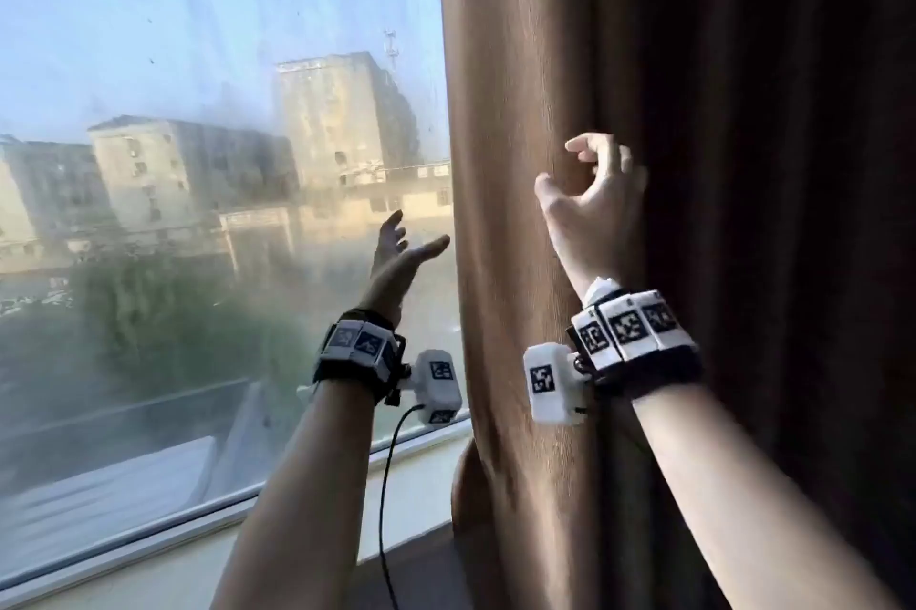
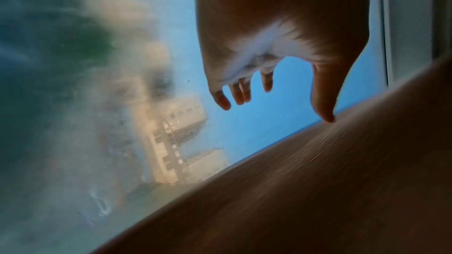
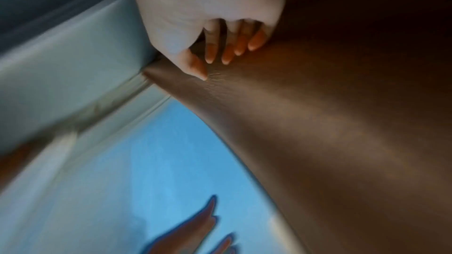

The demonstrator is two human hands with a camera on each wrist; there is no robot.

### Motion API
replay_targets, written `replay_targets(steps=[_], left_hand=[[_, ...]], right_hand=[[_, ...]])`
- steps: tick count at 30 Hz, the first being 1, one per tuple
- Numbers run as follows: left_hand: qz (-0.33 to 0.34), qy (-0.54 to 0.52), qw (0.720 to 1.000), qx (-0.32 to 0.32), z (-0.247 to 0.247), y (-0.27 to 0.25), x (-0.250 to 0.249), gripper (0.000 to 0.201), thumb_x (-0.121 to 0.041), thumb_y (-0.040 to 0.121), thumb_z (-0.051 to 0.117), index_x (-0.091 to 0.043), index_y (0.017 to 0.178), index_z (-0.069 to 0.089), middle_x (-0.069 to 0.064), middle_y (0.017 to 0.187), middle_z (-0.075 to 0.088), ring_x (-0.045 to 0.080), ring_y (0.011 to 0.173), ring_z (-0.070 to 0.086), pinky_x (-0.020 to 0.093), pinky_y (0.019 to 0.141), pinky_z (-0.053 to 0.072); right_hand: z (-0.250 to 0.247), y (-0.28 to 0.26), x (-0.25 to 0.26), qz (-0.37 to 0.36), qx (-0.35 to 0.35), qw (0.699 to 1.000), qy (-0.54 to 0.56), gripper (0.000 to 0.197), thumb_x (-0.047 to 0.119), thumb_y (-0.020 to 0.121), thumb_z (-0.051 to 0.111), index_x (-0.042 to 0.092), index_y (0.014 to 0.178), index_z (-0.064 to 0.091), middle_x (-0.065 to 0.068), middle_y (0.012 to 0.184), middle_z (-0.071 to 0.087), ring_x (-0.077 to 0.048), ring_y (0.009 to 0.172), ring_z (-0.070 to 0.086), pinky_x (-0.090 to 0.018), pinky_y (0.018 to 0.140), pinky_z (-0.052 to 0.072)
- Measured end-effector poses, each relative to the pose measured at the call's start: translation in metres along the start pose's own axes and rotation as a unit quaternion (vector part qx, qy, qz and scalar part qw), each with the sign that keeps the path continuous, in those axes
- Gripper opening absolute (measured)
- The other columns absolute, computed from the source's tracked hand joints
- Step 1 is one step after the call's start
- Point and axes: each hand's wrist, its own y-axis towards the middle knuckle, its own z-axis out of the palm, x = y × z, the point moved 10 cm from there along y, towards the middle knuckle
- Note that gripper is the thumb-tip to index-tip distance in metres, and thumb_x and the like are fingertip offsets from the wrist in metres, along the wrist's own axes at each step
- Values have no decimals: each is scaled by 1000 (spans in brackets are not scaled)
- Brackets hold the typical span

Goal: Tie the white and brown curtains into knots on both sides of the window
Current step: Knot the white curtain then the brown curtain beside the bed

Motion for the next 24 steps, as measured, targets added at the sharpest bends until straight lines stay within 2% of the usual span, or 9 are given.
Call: replay_targets(steps=[2,5,7,9,11,14,19,22,24], left_hand=[[-21,74,997,24,16,14,19,115,-43,62,85,-31,151,14,7,157,18,24,143,21,45,116,24],[-31,80,990,111,53,35,53,118,-50,56,89,-24,149,20,9,149,40,23,133,44,46,111,36],[-16,72,989,131,86,48,69,103,-51,55,88,-20,139,38,4,129,60,17,114,60,41,99,50],[6,41,991,124,118,57,85,75,-37,67,86,-18,129,48,3,119,65,12,102,64,30,90,53],[16,16,994,106,154,69,92,54,-25,78,78,-16,125,53,6,117,66,11,97,64,22,84,52],[7,-6,994,113,214,96,106,50,-32,83,72,-8,125,58,7,118,65,17,104,61,26,89,45],[35,-9,984,172,339,133,119,56,-48,83,68,-10,123,60,2,113,65,17,106,59,29,97,44],[49,-27,978,201,416,163,121,75,-59,72,74,-10,126,57,2,119,65,17,110,60,29,97,45],[52,-36,974,219,464,184,123,80,-62,67,75,-13,128,56,-2,120,64,14,110,59,26,96,44]], right_hand=[[-5,-5,7,-84,-22,978,-191,78,53,62,70,30,132,44,-3,142,38,-23,131,36,-48,99,34],[-5,-4,-38,-24,-1,959,-282,122,62,51,76,31,151,12,-15,159,6,-35,145,9,-62,105,25],[-18,4,-79,40,-9,961,-275,132,63,50,78,33,152,-1,-16,159,-5,-37,146,0,-67,104,21],[-27,8,-112,59,-9,959,-276,134,62,52,78,34,151,-8,-16,159,-12,-37,146,-6,-69,105,17],[-37,22,-144,83,-12,959,-272,132,59,54,77,36,150,-11,-16,158,-16,-38,146,-8,-69,106,15],[-54,50,-184,112,-33,954,-278,124,58,60,75,36,151,-7,-14,158,-19,-39,145,-8,-67,108,11],[-97,106,-253,113,-55,951,-281,90,60,77,64,27,149,21,-16,158,-18,-40,145,-4,-66,108,11],[-118,150,-296,98,-41,954,-279,53,46,90,56,18,134,47,-19,158,-11,-38,146,6,-64,108,22],[-129,181,-329,104,-37,952,-286,42,37,94,53,13,128,53,-22,159,-1,-39,143,19,-59,108,29]])
